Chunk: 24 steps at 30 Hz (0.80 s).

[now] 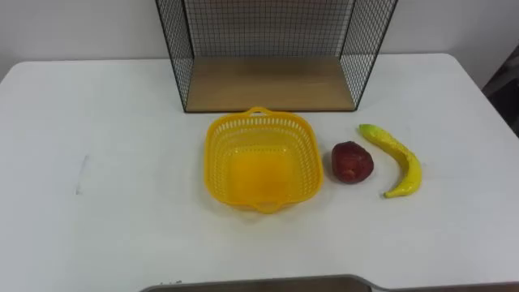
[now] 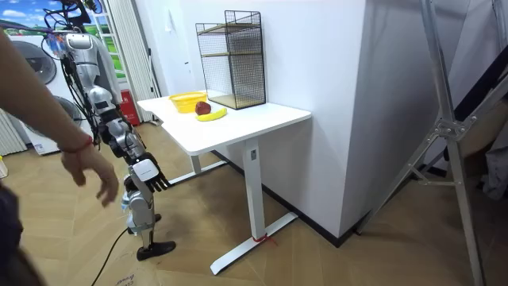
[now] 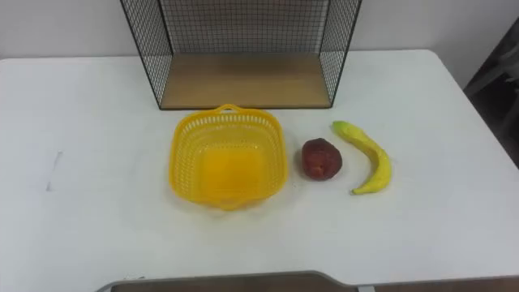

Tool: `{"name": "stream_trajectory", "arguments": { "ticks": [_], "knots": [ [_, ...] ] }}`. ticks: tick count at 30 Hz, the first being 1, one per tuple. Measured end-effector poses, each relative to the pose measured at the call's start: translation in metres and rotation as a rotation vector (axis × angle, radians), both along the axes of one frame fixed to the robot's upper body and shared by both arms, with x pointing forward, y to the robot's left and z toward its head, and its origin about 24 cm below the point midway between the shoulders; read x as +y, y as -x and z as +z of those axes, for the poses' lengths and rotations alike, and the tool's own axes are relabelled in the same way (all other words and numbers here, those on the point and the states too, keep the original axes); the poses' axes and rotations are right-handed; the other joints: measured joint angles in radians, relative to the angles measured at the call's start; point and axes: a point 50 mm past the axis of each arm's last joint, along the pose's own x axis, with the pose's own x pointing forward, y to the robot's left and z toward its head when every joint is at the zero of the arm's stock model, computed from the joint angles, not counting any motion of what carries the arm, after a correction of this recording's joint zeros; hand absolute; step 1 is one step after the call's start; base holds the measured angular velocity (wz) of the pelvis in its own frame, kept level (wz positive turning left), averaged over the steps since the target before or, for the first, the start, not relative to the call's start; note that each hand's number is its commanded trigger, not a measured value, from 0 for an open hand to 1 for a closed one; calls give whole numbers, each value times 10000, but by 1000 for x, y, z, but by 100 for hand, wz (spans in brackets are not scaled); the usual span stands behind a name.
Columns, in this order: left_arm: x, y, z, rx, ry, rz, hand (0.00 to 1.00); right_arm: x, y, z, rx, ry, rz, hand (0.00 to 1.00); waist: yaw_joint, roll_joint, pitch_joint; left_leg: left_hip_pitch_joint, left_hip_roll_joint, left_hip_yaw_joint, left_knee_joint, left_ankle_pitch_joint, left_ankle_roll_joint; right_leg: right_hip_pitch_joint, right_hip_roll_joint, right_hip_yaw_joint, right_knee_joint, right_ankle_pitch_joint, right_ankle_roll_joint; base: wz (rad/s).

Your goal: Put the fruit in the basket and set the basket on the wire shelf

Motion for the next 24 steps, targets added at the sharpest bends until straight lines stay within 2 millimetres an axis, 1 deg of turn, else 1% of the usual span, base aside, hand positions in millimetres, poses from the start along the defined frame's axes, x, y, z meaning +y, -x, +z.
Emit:
{"name": "stream_trajectory", "arguments": {
  "ticks": [5,9,10,13,17,19,20,22,23,24],
  "knots": [
    [0,3,0,168,-86,-353,0,-1,1,0,-66,-210,-15,0,-33,26,-20,-4,-1,-64,4,1,1,32,-2,-51,4,0,-1,3],
    [1,4,0,376,-219,-663,0,-2,2,0,-75,-391,21,0,-154,13,-20,-14,-4,-45,13,1,1,16,-3,-69,9,-6,-4,-1],
    [2,5,0,482,-324,-650,0,-1,2,0,-59,-500,4,0,-176,-16,-30,-9,-5,-45,13,1,1,16,-4,-68,10,-8,-2,0],
    [3,4,0,618,-315,-455,0,-1,3,0,47,-665,-33,0,-152,-46,-27,-11,-5,-54,10,1,1,14,-4,-63,8,-8,-2,0],
    [4,13,-1,1107,-266,-108,0,0,7,-1,224,-957,-587,0,-136,-86,-35,49,-3,-46,7,1,1,66,-4,-60,-1,-12,-4,0],
    [4,21,-1,1497,-227,0,0,0,12,-2,322,-1149,-1259,0,-145,-97,-26,135,-3,-46,5,0,-1,166,-4,-48,-31,-16,2,0],
    [3,28,-1,1725,-198,59,0,1,16,-2,446,-1282,-1720,0,-145,-99,-40,210,-3,-42,6,-21,-17,260,4,-44,-90,-23,10,0],
    [2,35,-1,2006,-108,146,0,1,21,-2,509,-1429,-2455,0,-151,-71,-24,341,12,-44,8,-86,-17,349,19,-50,-127,-44,20,0],
    [2,35,-1,2031,-54,209,0,1,27,-3,506,-1470,-3167,0,-171,-70,-44,397,16,-60,24,-133,-15,416,19,-59,-107,-87,33,5],
    [2,39,-1,2088,-56,347,0,1,34,-3,590,-1461,-3834,0,-191,-89,-44,466,15,-78,21,-151,-18,508,17,-65,-100,-109,37,0]
  ]
}}
